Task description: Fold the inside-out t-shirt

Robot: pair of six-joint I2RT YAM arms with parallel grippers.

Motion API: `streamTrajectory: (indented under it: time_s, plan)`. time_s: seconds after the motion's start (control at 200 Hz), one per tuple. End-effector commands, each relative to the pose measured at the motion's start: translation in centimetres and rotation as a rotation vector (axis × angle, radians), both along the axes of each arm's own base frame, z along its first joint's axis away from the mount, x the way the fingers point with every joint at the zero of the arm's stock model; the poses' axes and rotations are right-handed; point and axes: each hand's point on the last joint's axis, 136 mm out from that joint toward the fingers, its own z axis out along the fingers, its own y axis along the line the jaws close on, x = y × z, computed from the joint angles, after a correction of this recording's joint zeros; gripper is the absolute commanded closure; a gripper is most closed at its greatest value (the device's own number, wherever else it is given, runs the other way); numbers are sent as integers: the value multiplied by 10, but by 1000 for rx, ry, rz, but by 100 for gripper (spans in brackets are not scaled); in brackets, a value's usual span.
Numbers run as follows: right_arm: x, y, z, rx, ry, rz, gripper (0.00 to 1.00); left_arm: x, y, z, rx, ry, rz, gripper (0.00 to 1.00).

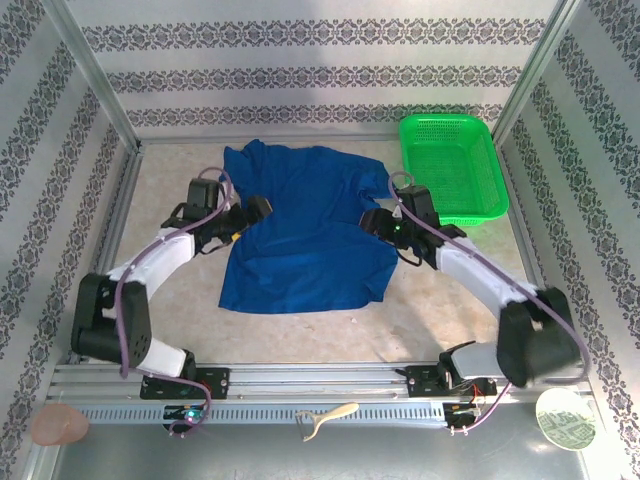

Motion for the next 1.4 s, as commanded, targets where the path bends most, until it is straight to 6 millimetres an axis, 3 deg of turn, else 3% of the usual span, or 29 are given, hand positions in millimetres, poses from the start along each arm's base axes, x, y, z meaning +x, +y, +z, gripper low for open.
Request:
streamTrajectory:
  time_s: [0.0, 0.21, 0.365, 0.585, 0.914, 0.999, 1.074, 1.159, 1.254, 1.394]
  plan:
    - [-48, -14, -28, -127, 76, 10, 42, -52, 2, -8, 222, 72, -138, 0]
    - [-111, -7, -67, -147, 131, -17, 45, -112, -4, -44, 373, 155, -225, 0]
    - [-133, 0, -92, -185, 168, -17, 49, -125, -8, -59, 339, 166, -204, 0]
    - [-139, 10, -114, -227, 218, 5, 54, -118, -13, -56, 336, 142, -210, 0]
    - [-137, 17, -128, -210, 242, -22, 59, -113, -17, -54, 344, 130, -236, 0]
    - [-135, 21, -131, -201, 250, -24, 63, -112, -17, -53, 350, 126, -241, 0]
    - [-135, 24, -134, -186, 259, -22, 75, -112, -16, -52, 363, 117, -251, 0]
    - [-133, 28, -131, -164, 254, -19, 100, -112, -14, -52, 388, 108, -267, 0]
    - [-127, 31, -111, -123, 215, -7, 100, -115, -18, -45, 427, 57, -329, 0]
    - [-114, 32, -62, -27, 135, 7, 100, -125, -36, -28, 532, -92, -456, 0]
